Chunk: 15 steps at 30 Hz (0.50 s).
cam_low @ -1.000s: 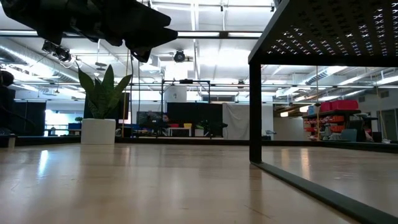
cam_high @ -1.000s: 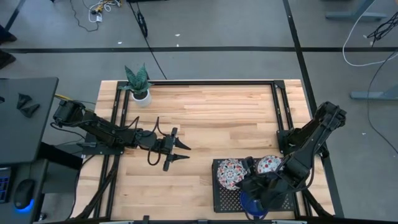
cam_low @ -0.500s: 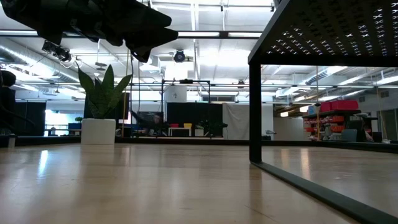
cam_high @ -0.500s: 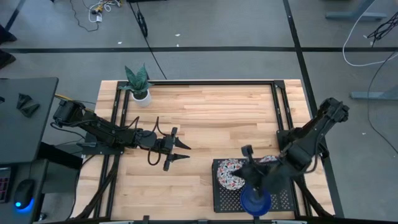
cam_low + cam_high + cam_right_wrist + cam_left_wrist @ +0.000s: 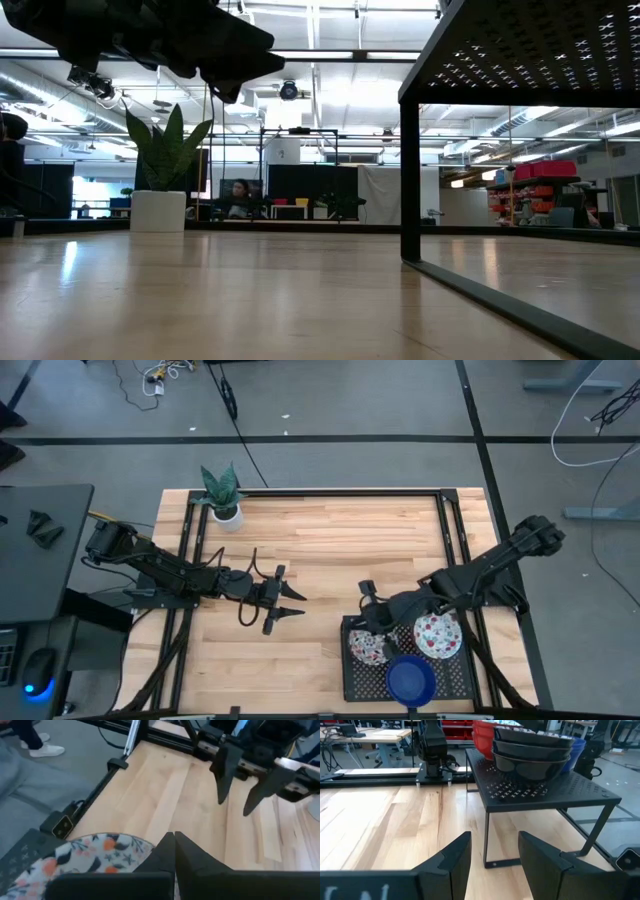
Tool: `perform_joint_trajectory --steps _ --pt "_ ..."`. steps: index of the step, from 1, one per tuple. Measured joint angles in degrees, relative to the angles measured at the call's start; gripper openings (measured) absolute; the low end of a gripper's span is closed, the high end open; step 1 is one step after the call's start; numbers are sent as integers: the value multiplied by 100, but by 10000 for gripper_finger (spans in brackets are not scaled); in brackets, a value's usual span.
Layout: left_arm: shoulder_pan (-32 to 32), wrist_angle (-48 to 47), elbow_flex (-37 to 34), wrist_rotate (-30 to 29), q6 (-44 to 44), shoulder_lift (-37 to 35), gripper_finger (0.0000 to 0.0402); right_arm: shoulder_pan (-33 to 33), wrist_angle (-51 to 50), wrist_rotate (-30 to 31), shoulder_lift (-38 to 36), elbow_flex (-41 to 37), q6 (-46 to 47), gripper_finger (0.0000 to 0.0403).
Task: Pick & Place Mini bowls
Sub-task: Stack the orange patterned bowl on top of the stacked orange patterned bowl on the shelf
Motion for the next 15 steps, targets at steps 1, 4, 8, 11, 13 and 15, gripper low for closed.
perform_joint_trajectory --steps 1,4,8,11,13,15 --pt "0 6 0 -14 1 0 167 -3 28 -2 -12 -23 0 2" --pt "2 9 0 -42 1 0 167 -3 67 -112 -14 -41 -1 2" --pt "2 10 0 -131 0 0 167 0 61 -150 -12 -47 51 2" --pt "2 13 0 -150 -7 0 167 0 45 -151 -12 -47 158 2" --pt "0 12 0 -149 -57 0 167 0 -48 -172 -12 -47 200 2" --pt "0 12 0 -149 -156 -4 167 -4 -117 -183 -12 -47 223 2"
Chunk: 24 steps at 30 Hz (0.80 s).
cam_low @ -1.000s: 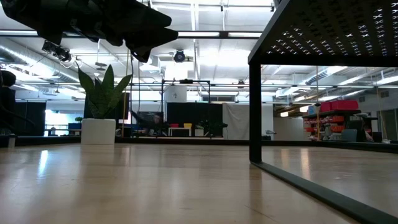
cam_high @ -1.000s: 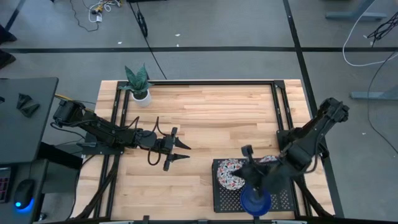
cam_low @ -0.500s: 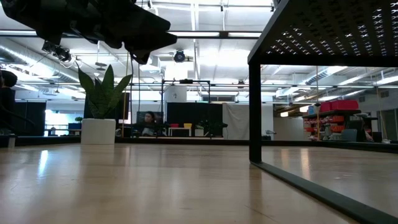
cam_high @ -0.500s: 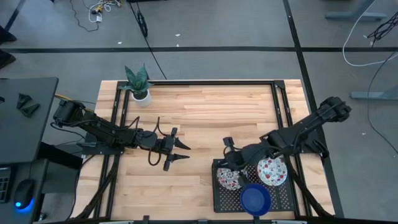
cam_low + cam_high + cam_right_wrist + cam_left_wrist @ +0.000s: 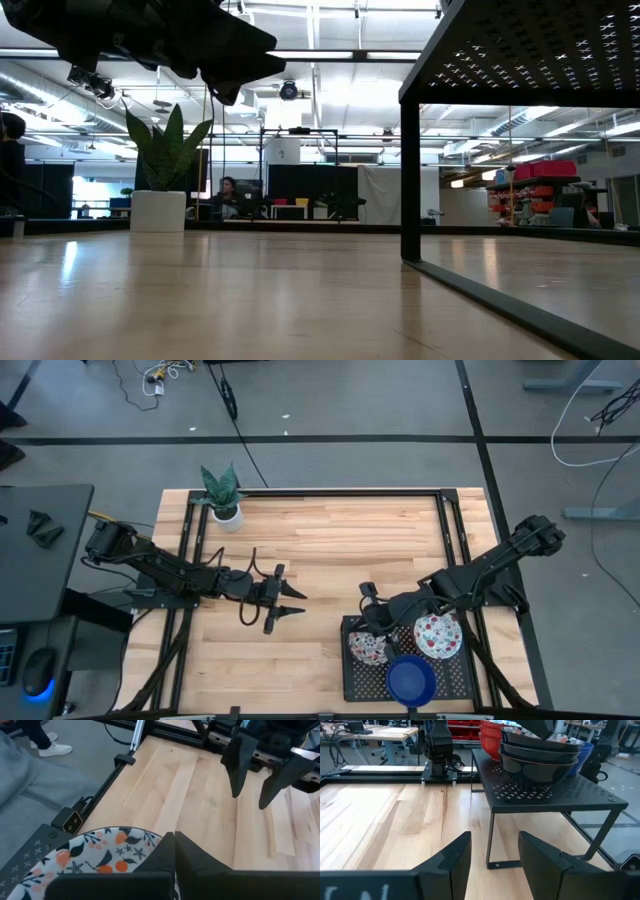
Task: Pick & Place Mini bowls
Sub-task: Stack the orange patterned bowl on top of the stacked orange patterned bowl on the shelf, then return to Home Position
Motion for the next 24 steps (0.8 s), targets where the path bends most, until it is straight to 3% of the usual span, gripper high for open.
perform_joint_trajectory --steps 7,11,17,24 --pt "0 -145 74 -27 -151 -359 167 -3 325 90 -12 0 -242 2" --pt "-4 -1051 235 -238 -142 -868 167 -3 266 94 -354 0 -497 2" --pt "-17 -2701 426 -1342 151 -1699 167 -108 217 77 -1469 -361 -962 2" --pt "-8 -3494 422 -2229 603 -2208 167 -1265 1851 -484 -3161 -1978 -814 2"
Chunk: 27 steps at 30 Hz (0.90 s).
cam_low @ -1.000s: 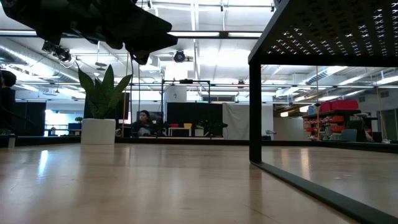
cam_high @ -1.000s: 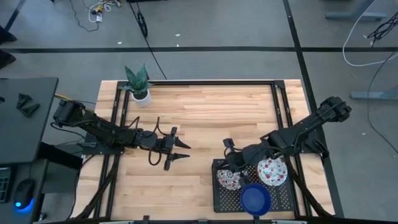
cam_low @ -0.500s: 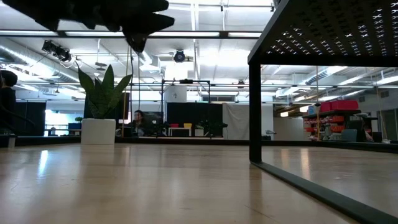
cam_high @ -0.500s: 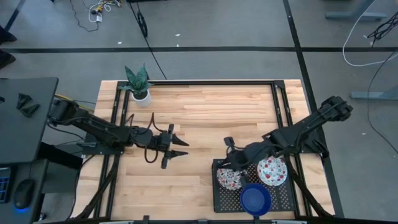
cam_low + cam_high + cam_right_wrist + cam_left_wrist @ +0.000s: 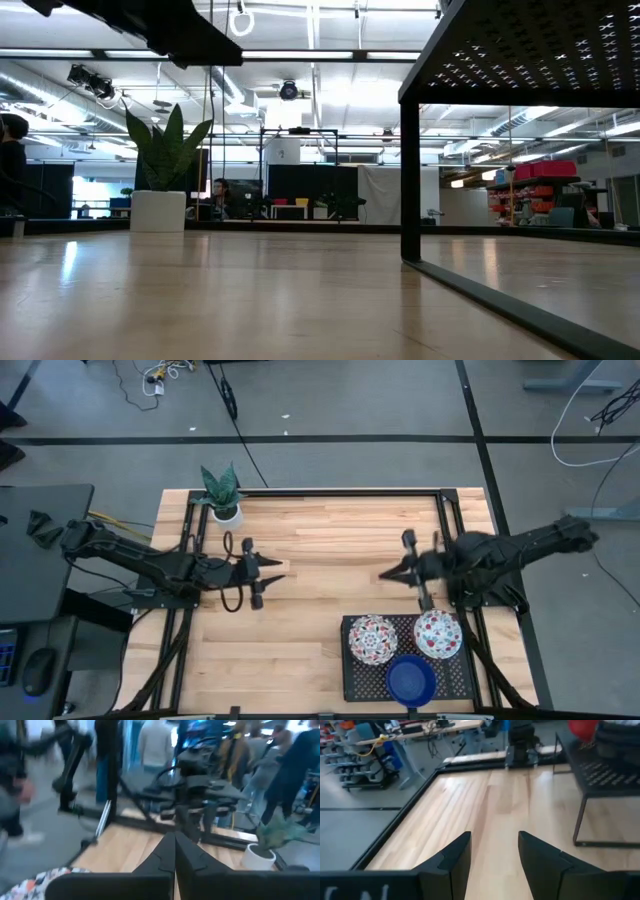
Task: Pick & Place Mini bowls
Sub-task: Return to Home Position
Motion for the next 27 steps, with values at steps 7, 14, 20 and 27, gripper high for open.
perform_joint_trajectory --steps 7,14,20,27 --pt "244 -194 -195 -8 -74 -22 167 -1197 649 -538 -1111 -1280 827 2" --pt "580 257 -707 -5 -454 -22 167 -1754 1782 -1028 -1211 -2279 1085 2" --pt "686 419 -898 1 -687 -20 167 -2015 2580 -1612 -1206 -2826 1102 2" --pt "681 415 -898 3 -759 -20 167 -2057 2398 -1954 -1419 -3242 1222 2"
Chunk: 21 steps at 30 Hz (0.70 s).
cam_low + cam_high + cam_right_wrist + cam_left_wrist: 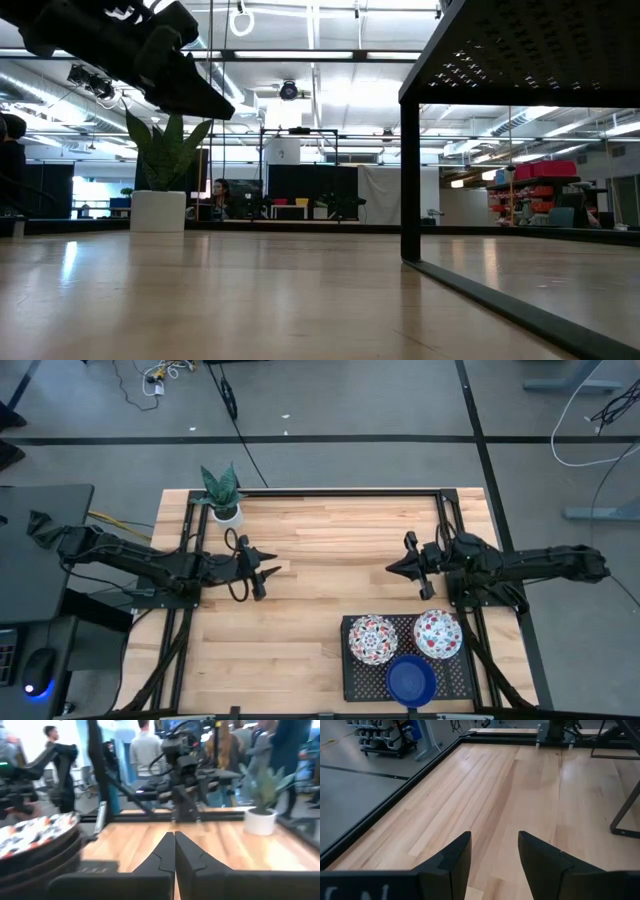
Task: Pick & Place Mini bowls
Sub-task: Return to Home Position
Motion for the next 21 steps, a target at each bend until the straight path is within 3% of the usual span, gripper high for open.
perform_joint_trajectory --steps 14,21 --pt "0 -2 0 1 -154 0 167 258 -1849 -122 -1621 -194 231 1" --pt "0 -4 0 0 -166 4 167 407 -2495 178 -2303 -194 134 1"
